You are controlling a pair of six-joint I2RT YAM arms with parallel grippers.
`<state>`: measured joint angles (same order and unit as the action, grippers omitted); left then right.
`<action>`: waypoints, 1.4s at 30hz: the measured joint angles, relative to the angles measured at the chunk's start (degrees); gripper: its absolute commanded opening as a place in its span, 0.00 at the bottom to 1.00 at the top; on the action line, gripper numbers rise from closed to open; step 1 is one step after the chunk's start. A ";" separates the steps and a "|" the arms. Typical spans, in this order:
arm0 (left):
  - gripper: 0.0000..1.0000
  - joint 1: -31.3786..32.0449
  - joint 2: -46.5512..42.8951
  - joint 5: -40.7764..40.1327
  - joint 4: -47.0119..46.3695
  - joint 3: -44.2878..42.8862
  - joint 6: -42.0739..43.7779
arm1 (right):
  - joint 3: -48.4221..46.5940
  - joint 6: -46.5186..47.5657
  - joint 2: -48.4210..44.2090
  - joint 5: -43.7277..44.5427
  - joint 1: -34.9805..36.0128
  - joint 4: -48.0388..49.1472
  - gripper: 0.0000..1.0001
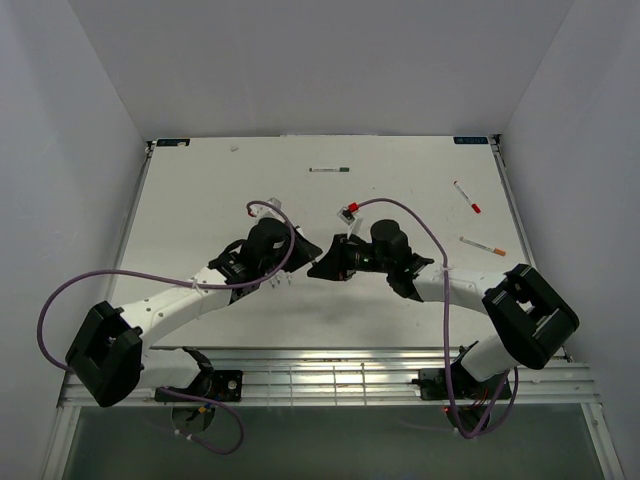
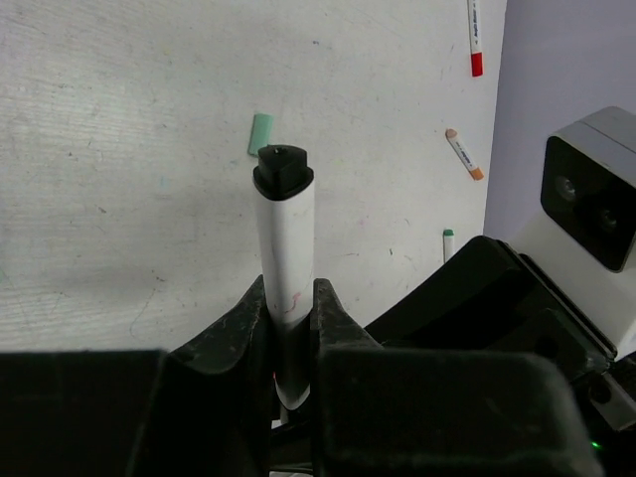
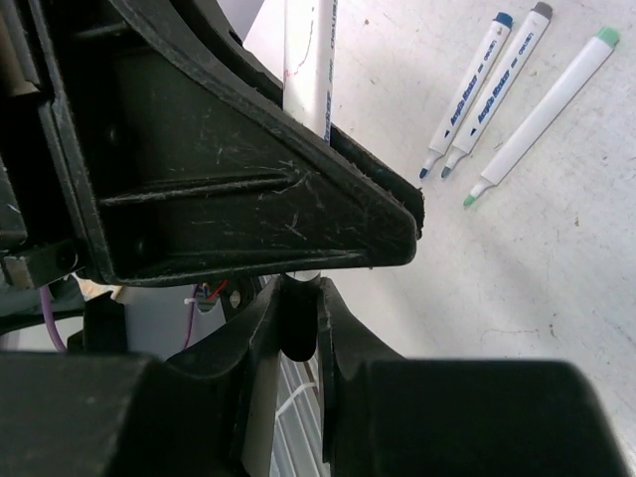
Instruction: Open the pen caps
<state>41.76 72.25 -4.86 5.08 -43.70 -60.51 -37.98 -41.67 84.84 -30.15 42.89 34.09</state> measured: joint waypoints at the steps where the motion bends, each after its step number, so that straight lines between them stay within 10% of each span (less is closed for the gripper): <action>1: 0.01 0.17 0.04 0.07 -0.04 -0.15 0.31 | 0.15 0.00 0.00 -0.02 0.00 0.00 0.08; 9: 0.00 0.46 2.95 -1.16 5.53 -4.13 1.73 | -1.73 5.07 -1.40 7.13 2.51 -7.54 0.08; 20: 0.00 -0.39 7.52 -1.33 8.87 -9.31 3.98 | -15.10 13.57 -1.42 48.68 16.15 -34.29 0.08; 36: 0.00 -3.21 1.75 -1.84 8.17 -7.04 6.47 | 7.98 4.39 -5.68 -5.97 6.91 7.15 0.08; 42: 0.00 -4.02 1.95 -3.61 10.91 -7.65 7.39 | 6.93 6.54 -9.16 -0.04 6.45 -0.98 0.08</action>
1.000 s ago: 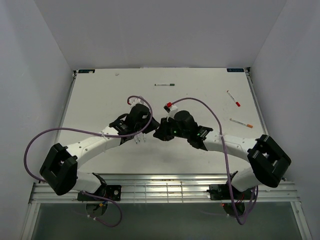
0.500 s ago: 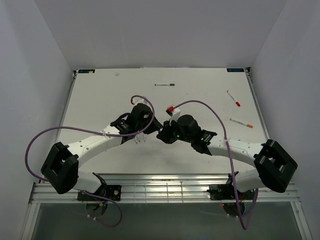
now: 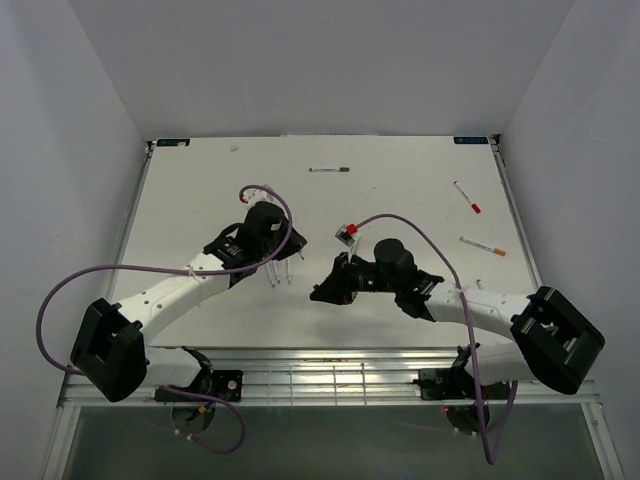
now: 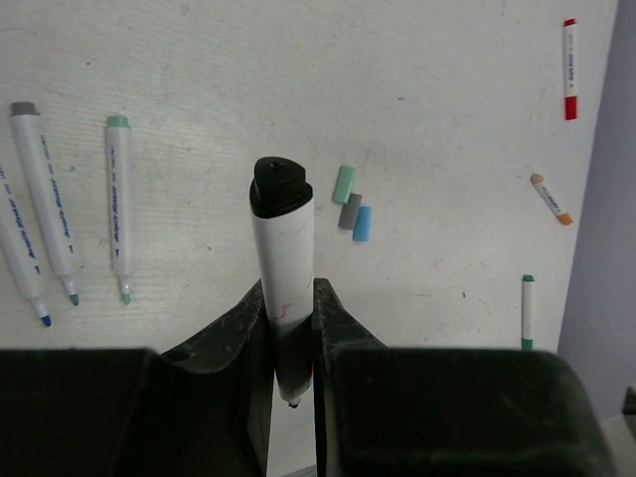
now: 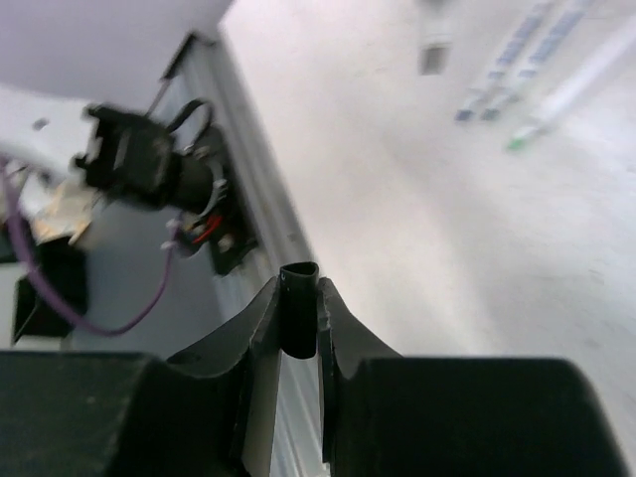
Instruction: Open the pen caps
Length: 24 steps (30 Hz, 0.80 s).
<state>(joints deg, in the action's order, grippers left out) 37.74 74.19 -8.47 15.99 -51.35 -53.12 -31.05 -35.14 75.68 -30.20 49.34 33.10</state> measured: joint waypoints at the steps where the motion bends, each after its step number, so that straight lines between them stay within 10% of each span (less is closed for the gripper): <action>1: 0.00 -0.09 0.42 -0.50 1.36 -0.61 0.46 | -0.57 0.68 -0.83 2.84 -0.44 -3.34 0.08; 10: 0.00 -2.97 6.29 -8.02 14.91 -5.05 7.43 | -4.81 5.75 -2.86 21.75 -10.67 -25.62 0.08; 24: 0.06 -8.66 15.96 -14.95 22.05 -0.87 11.41 | -4.90 8.98 -0.39 23.15 -21.77 -33.86 0.08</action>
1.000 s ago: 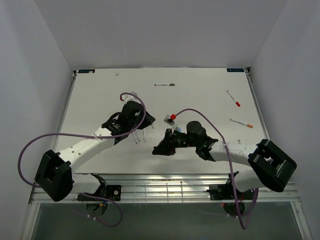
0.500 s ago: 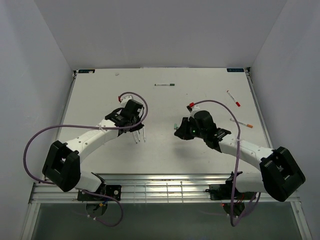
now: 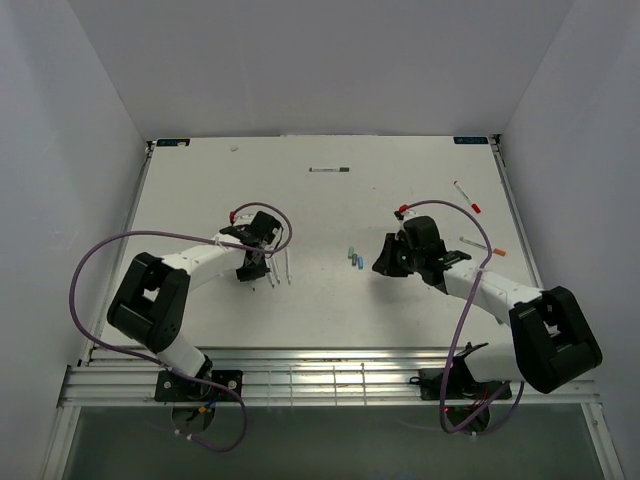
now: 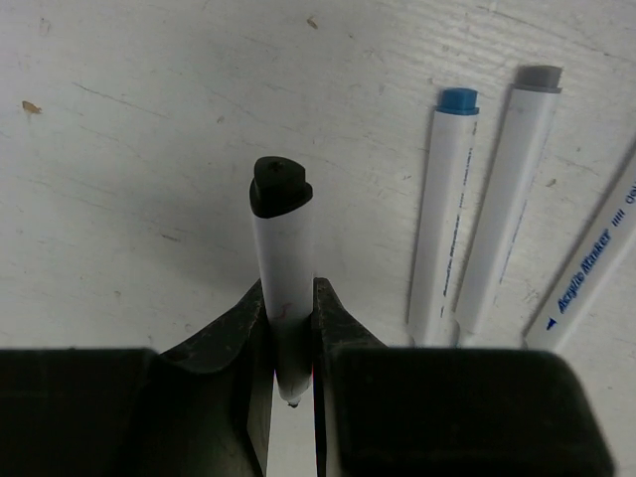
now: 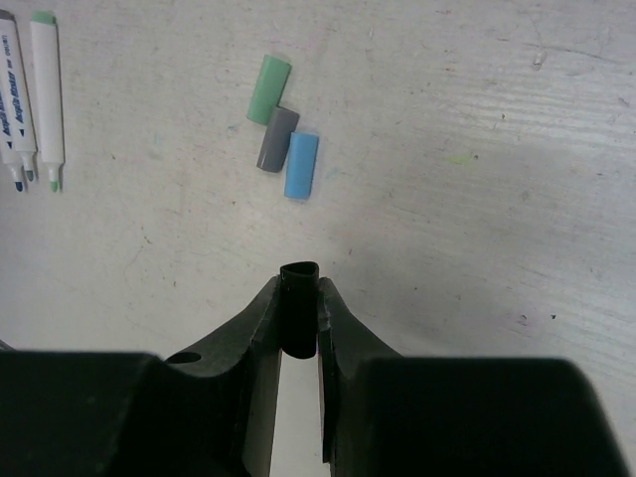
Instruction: Open the pen caps
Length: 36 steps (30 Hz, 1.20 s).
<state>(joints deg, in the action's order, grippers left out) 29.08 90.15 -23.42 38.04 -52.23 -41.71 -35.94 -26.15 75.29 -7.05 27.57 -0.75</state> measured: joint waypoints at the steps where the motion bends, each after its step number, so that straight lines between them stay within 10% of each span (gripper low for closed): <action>1: 0.07 -0.13 0.96 0.04 -0.37 0.09 0.33 | 0.00 0.15 0.42 -0.15 -0.26 -0.11 0.08; 36: 0.40 -0.85 2.03 2.51 -6.69 1.31 1.14 | -8.63 0.85 18.95 -2.91 -2.45 5.40 0.36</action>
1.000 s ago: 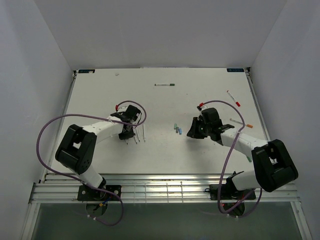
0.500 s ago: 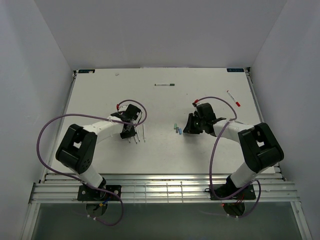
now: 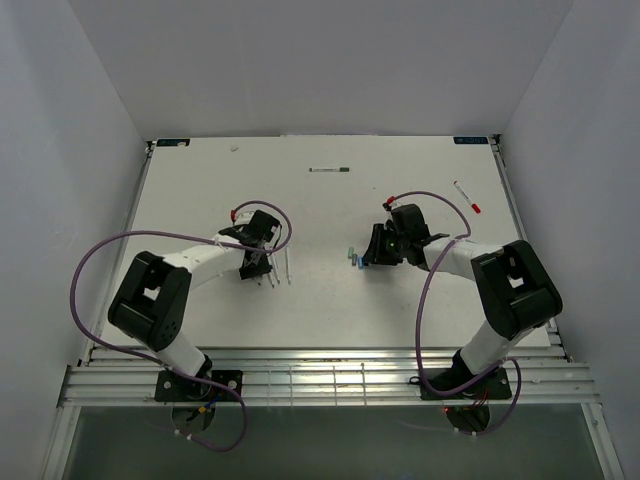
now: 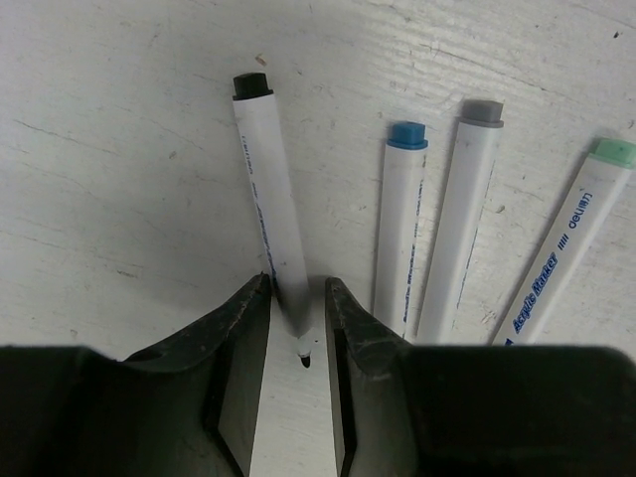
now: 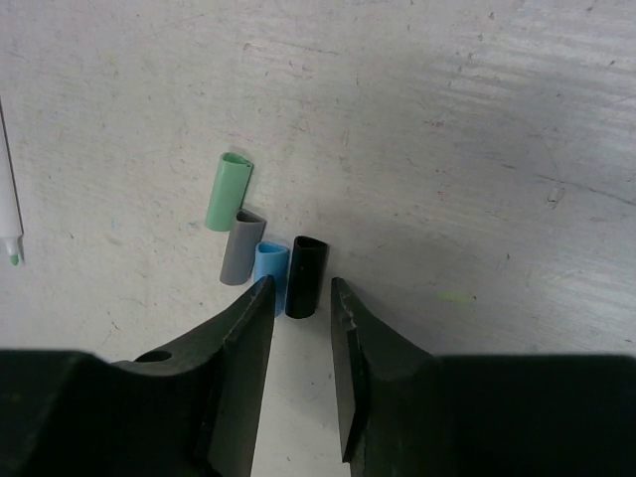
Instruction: Open the pen caps
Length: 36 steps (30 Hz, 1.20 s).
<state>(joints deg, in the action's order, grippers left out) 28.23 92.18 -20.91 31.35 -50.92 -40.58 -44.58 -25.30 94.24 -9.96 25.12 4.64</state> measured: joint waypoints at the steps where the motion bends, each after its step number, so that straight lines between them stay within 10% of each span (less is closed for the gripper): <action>1: 0.40 0.00 -0.07 0.20 0.04 0.00 -0.07 | -0.02 0.02 0.00 -0.07 0.00 0.09 0.39; 6: 0.43 0.00 -1.25 0.83 1.25 -0.02 -0.37 | -0.13 0.00 0.00 -0.50 0.02 0.26 0.43; 12: 0.75 0.00 -6.62 0.70 2.99 -1.14 -0.66 | -0.13 0.02 -0.20 -0.70 0.02 0.31 0.47; 19: 0.86 0.00 -9.38 -0.04 1.99 -8.94 0.15 | -0.22 0.35 -2.25 0.26 0.00 -0.31 0.54; 29: 0.84 0.00 2.64 3.39 -5.25 -26.05 4.94 | -14.64 2.67 2.69 1.27 -1.57 -4.26 0.61; 36: 0.48 -0.15 14.38 7.10 -10.62 -32.74 8.39 | -28.46 3.56 12.24 1.38 -4.59 -5.90 0.54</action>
<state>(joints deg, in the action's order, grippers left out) 28.08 106.56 -13.80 20.73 -83.66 -32.18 -73.03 -21.74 106.48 -8.58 20.53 -1.26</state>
